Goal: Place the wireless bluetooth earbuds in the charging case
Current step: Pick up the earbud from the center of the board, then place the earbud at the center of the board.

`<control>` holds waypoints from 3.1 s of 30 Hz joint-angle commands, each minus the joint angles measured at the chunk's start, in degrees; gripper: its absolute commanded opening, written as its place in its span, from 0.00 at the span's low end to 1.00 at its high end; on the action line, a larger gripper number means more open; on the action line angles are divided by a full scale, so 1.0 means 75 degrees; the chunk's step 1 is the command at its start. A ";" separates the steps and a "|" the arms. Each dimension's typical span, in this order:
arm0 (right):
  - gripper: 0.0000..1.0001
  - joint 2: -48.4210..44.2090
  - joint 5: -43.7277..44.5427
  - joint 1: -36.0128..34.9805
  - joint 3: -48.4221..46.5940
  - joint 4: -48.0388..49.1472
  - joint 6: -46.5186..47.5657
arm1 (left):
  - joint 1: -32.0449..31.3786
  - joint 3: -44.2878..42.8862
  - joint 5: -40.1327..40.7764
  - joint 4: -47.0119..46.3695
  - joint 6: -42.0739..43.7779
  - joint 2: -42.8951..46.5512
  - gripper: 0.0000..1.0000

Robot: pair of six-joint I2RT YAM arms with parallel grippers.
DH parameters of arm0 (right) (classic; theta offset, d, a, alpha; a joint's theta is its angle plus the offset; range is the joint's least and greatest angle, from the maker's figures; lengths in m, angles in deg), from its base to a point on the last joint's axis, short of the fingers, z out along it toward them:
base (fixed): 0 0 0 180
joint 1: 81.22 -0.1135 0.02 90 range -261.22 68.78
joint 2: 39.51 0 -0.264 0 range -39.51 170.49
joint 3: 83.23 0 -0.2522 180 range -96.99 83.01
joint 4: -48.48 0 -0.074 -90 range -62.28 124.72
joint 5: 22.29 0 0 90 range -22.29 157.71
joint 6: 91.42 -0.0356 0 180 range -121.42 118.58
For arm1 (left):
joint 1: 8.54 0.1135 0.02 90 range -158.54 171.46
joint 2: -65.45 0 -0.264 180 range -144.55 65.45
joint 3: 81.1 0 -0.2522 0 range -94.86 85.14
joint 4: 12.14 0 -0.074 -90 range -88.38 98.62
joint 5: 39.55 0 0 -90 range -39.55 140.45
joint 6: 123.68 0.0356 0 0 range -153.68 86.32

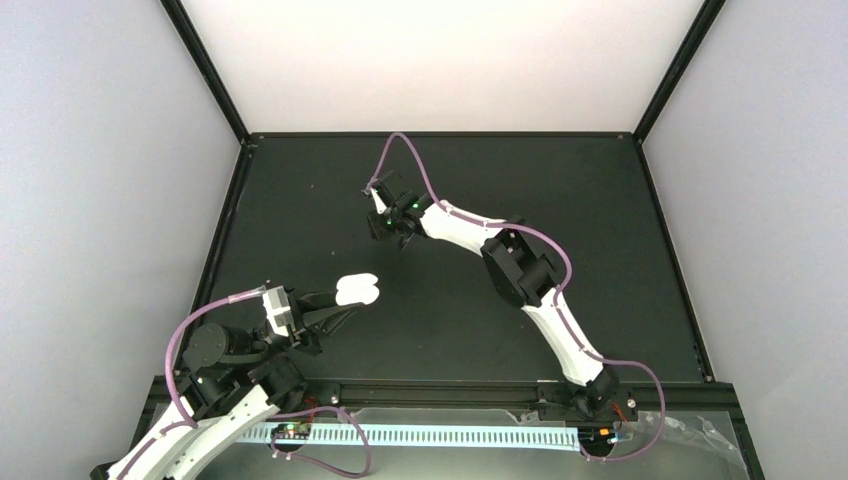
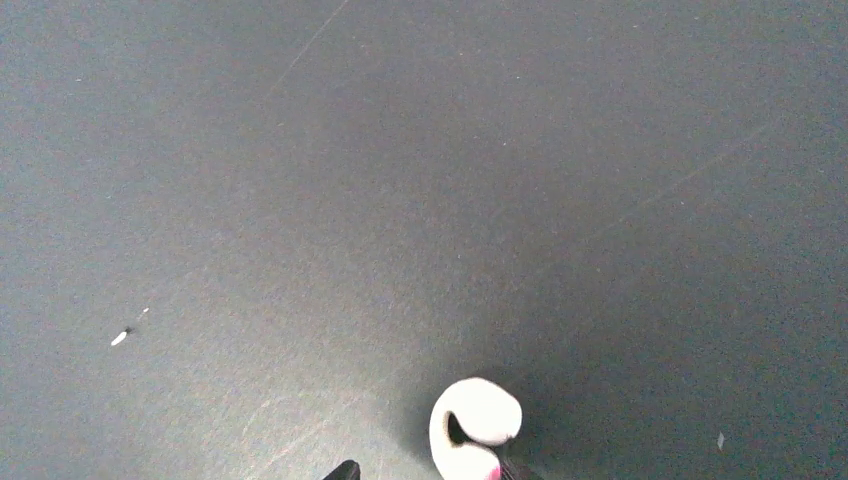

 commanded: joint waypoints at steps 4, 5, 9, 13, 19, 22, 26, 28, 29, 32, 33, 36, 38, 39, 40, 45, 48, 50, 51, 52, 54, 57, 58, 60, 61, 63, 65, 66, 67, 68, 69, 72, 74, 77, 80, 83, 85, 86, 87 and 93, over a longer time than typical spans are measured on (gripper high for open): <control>0.32 0.0732 0.0549 0.0028 -0.0829 -0.0903 0.0200 | -0.0023 -0.0097 -0.0011 0.0027 0.0070 0.0022 0.02; 0.31 0.0737 0.0593 0.0018 -0.0823 -0.0906 0.0210 | -0.0017 -0.0099 -0.0013 0.0027 0.0070 0.0033 0.01; 0.27 0.0830 0.0777 -0.0039 -0.1003 -0.1059 0.0287 | -0.0021 -0.0099 -0.0012 0.0000 0.0070 0.0004 0.02; 0.21 0.0869 0.0967 -0.0123 -0.1081 -0.1236 0.0377 | -0.0026 -0.0111 -0.0054 0.0014 0.0071 -0.0012 0.02; 0.17 0.0843 0.1027 -0.0171 -0.1022 -0.1278 0.0458 | -0.0017 -0.0107 -0.0080 0.0008 0.0063 0.0010 0.01; 0.14 0.0831 0.0981 -0.0192 -0.1031 -0.1238 0.0476 | -0.0019 -0.0111 -0.0095 0.0014 0.0059 0.0019 0.02; 0.10 0.0740 0.0948 -0.0221 -0.1032 -0.1208 0.0470 | -0.0017 -0.0111 -0.0106 0.0017 0.0056 0.0029 0.02; 0.09 0.0637 0.0950 -0.0213 -0.0969 -0.1161 0.0466 | -0.0017 -0.0111 -0.0099 0.0002 0.0062 0.0034 0.02; 0.09 0.0572 0.0946 -0.0222 -0.0911 -0.1106 0.0463 | -0.0020 -0.0111 -0.0104 0.0005 0.0059 0.0035 0.02; 0.07 0.0340 0.0983 -0.0214 -0.0700 -0.0945 0.0463 | -0.0018 -0.0111 -0.0104 -0.0001 0.0059 0.0046 0.02; 0.07 0.0269 0.1003 -0.0217 -0.0651 -0.0923 0.0460 | -0.0018 -0.0111 -0.0106 0.0009 0.0059 0.0052 0.02; 0.06 -0.0064 0.1032 -0.0220 -0.0326 -0.0752 0.0380 | -0.0024 -0.0110 -0.0095 0.0016 0.0059 0.0090 0.02; 0.06 -0.0375 0.1049 -0.0218 0.0056 -0.0574 0.0291 | -0.0018 -0.0111 -0.0089 0.0028 0.0059 0.0112 0.02; 0.06 -0.0590 0.1052 -0.0222 0.0310 -0.0443 0.0233 | -0.0018 -0.0111 -0.0084 0.0033 0.0062 0.0125 0.02; 0.06 -0.0807 0.1056 -0.0224 0.0620 -0.0305 0.0166 | -0.0021 -0.0111 -0.0073 0.0040 0.0056 0.0134 0.02; 0.04 -0.2175 0.1254 -0.0206 0.2618 0.0370 -0.0497 | -0.0017 -0.0099 -0.0059 0.0024 0.0059 0.0143 0.01; 0.03 -0.3183 0.1593 -0.0207 0.3987 0.0741 -0.1318 | -0.0020 -0.0102 -0.0092 0.0010 0.0055 0.0129 0.02; 0.03 -0.3839 0.1788 -0.0197 0.4806 0.0866 -0.2059 | -0.0021 -0.0099 -0.0097 0.0008 0.0041 0.0129 0.02; 0.03 -0.4186 0.1864 -0.0192 0.5237 0.0969 -0.2617 | -0.0019 -0.0099 -0.0098 0.0013 0.0036 0.0129 0.01; 0.03 -0.4495 0.1936 -0.0194 0.5647 0.1096 -0.3044 | -0.0019 -0.0099 -0.0092 0.0014 0.0030 0.0129 0.02; 0.03 -0.5101 0.2096 -0.0197 0.6362 0.1299 -0.3926 | -0.0017 -0.0109 -0.0098 0.0018 0.0024 0.0149 0.02; 0.02 -0.5700 0.2368 -0.0190 0.6869 0.1189 -0.5244 | -0.0017 -0.0100 -0.0155 0.0001 -0.0003 0.0208 0.02; 0.01 -0.5825 0.2534 -0.0191 0.6889 0.0978 -0.5696 | -0.0018 -0.0090 -0.0178 -0.0010 -0.0021 0.0231 0.02; 0.01 -0.5877 0.2684 -0.0199 0.6790 0.0348 -0.6648 | -0.0017 -0.0084 -0.0226 -0.0026 -0.0043 0.0245 0.02; 0.01 -0.5839 0.2752 -0.0210 0.6701 -0.0082 -0.7197 | -0.0017 -0.0087 -0.0252 -0.0028 -0.0046 0.0246 0.02; 0.01 -0.5707 0.2803 -0.0227 0.6445 -0.0809 -0.8207 | -0.0024 -0.0094 -0.0333 -0.0047 -0.0058 0.0252 0.02; 0.01 -0.5566 0.2941 -0.0285 0.6205 -0.1573 -0.9076 | -0.0021 -0.0090 -0.0392 -0.0076 -0.0077 0.0285 0.01; 0.01 -0.5516 0.3069 -0.0326 0.6119 -0.1909 -0.9479 | -0.0022 -0.0087 -0.0404 -0.0075 -0.0080 0.0302 0.02; 0.01 -0.5463 0.3142 -0.0353 0.6072 -0.2245 -0.9960 | -0.0019 -0.0077 -0.0410 -0.0091 -0.0086 0.0311 0.02; 0.01 -0.5421 0.3170 -0.0359 0.6034 -0.2527 -1.0396 | -0.0020 -0.0086 -0.0414 -0.0073 -0.0101 0.0332 0.02; 0.01 -0.5366 0.3184 -0.0354 0.5991 -0.2778 -1.0871 | -0.0017 -0.0087 -0.0431 -0.0077 -0.0111 0.0347 0.01; 0.01 -0.5275 0.3330 -0.0421 0.5962 -0.3062 -1.1631 | -0.0018 -0.0075 -0.0466 -0.0073 -0.0143 0.0384 0.02; 0.01 -0.5249 0.3363 -0.0474 0.6038 -0.2887 -1.1948 | -0.0017 -0.0075 -0.0474 -0.0074 -0.0162 0.0414 0.02; 0.01 -0.5059 0.3361 -0.0516 0.5982 -0.2728 -1.2276 | -0.0017 -0.0075 -0.0481 -0.0061 -0.0175 0.0453 0.01; 0.01 -0.4923 0.3265 -0.0511 0.6094 -0.2302 -1.2515 | -0.0017 -0.0075 -0.0462 -0.0040 -0.0176 0.0496 0.02; 0.01 -0.4818 0.3159 -0.0579 0.6260 -0.1843 -1.2749 | -0.0018 -0.0075 -0.0419 -0.0020 -0.0174 0.0546 0.02; 0.01 -0.4671 0.3086 -0.0622 0.6216 -0.1721 -1.2796 | -0.0023 -0.0075 -0.0374 -0.0009 -0.0176 0.0582 0.02; 0.01 -0.4596 0.3027 -0.0637 0.6185 -0.1647 -1.2777 | -0.0019 -0.0075 -0.0365 -0.0002 -0.0176 0.0591 0.02; 0.02 -0.4539 0.2978 -0.0636 0.6177 -0.1509 -1.2730 | -0.0017 -0.0075 -0.0354 0.0015 -0.0165 0.0596 0.02; 0.13 -0.4426 0.2745 -0.0637 0.6361 -0.1066 -1.2381 | -0.0018 -0.0075 -0.0361 0.0068 -0.0175 0.0575 0.02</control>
